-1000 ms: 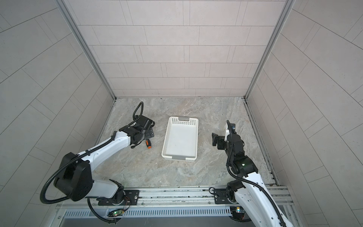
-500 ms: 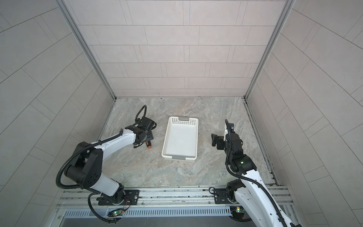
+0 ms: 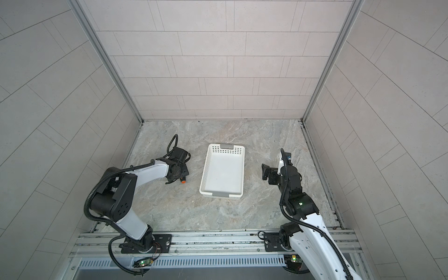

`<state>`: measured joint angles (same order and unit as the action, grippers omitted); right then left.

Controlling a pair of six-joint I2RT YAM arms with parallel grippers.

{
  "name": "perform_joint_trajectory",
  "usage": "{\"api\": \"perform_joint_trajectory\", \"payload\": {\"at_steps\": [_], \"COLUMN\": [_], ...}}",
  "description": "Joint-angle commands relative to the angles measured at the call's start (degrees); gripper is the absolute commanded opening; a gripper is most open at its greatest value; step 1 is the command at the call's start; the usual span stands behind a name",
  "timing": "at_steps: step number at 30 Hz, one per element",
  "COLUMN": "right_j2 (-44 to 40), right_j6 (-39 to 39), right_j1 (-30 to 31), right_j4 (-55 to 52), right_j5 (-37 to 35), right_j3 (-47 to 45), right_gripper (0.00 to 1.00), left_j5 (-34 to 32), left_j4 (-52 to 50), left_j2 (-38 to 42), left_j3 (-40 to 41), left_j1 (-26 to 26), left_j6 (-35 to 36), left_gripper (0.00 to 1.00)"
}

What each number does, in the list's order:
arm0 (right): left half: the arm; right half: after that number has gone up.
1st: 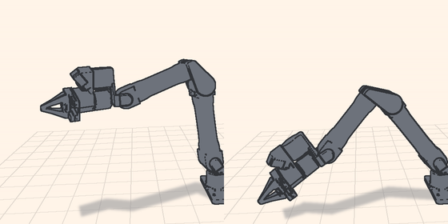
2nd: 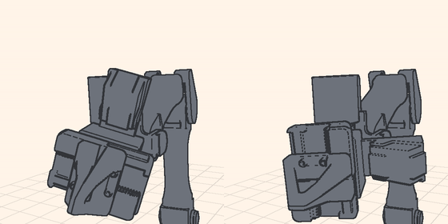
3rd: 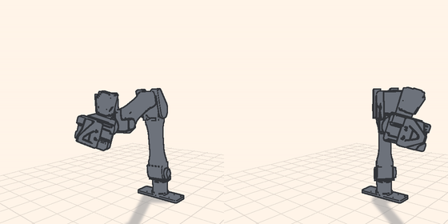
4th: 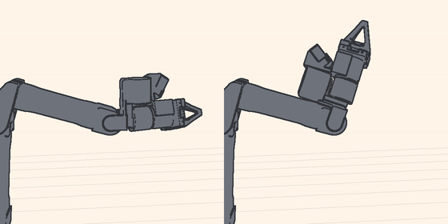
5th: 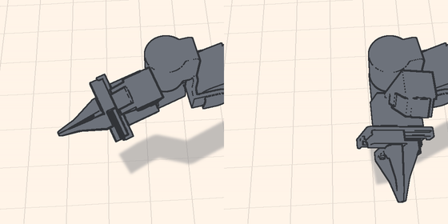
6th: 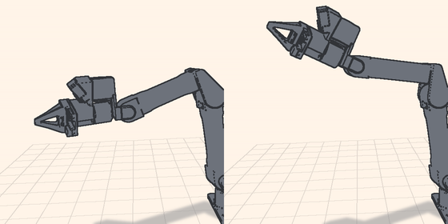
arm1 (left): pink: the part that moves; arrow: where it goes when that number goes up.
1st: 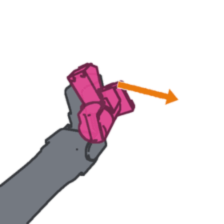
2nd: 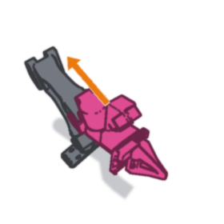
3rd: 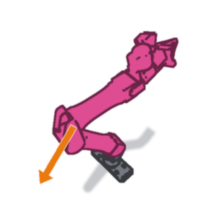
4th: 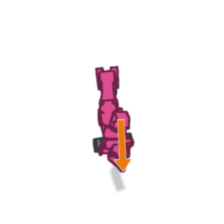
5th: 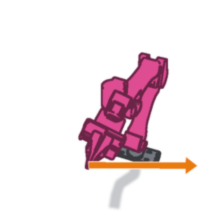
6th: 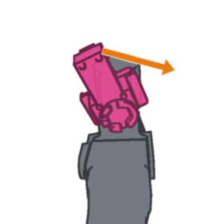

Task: Put the screwdriver in the bin
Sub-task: Pick up the screwdriver from the middle-left of the table.

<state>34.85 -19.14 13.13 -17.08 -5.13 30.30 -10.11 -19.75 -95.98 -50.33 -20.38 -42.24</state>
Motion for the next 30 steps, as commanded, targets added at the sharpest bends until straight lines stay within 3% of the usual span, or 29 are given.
{"api": "perform_joint_trajectory", "payload": {"at_steps": [1, 9, 13, 20, 27, 30], "right_j2": [-0.4, 0.0, 0.0, 0.2, 0.2, 0.1], "right_j6": [-0.6, -0.6, -0.6, -0.6, -0.6, -0.6], "right_j1": [0.1, 0.2, 0.2, 0.1, 0.1, 0.2], "right_j4": [1.1, 0.8, 1.0, 0.9, 0.5, 0.6], "right_j5": [-0.9, -1.1, -1.2, -1.5, -1.8, -1.9], "right_j3": [-0.4, -0.2, -0.2, -0.3, -0.1, 0.0], "right_gripper": [1.0, 1.0, 1.0, 1.0, 1.0, 1.0], "left_j5": [0.2, -0.9, -2.2, -5.7, -6.0, -10.5], "left_j4": [1.3, 0.5, -0.9, -4.7, -9.4, -12.6], "left_j2": [-0.8, 0.0, 3.1, 11.3, 17.2, 18.5], "left_j3": [0.5, 0.8, 1.4, 2.0, -1.8, -5.2], "left_j1": [0.1, 0.1, 0.1, 0.0, -1.2, -5.2], "left_j6": [-1.1, -0.8, -0.8, 0.3, 2.5, 2.4], "left_gripper": [0.48, 0.31, 0.13, 0.0, 0.0, 0.0]}}
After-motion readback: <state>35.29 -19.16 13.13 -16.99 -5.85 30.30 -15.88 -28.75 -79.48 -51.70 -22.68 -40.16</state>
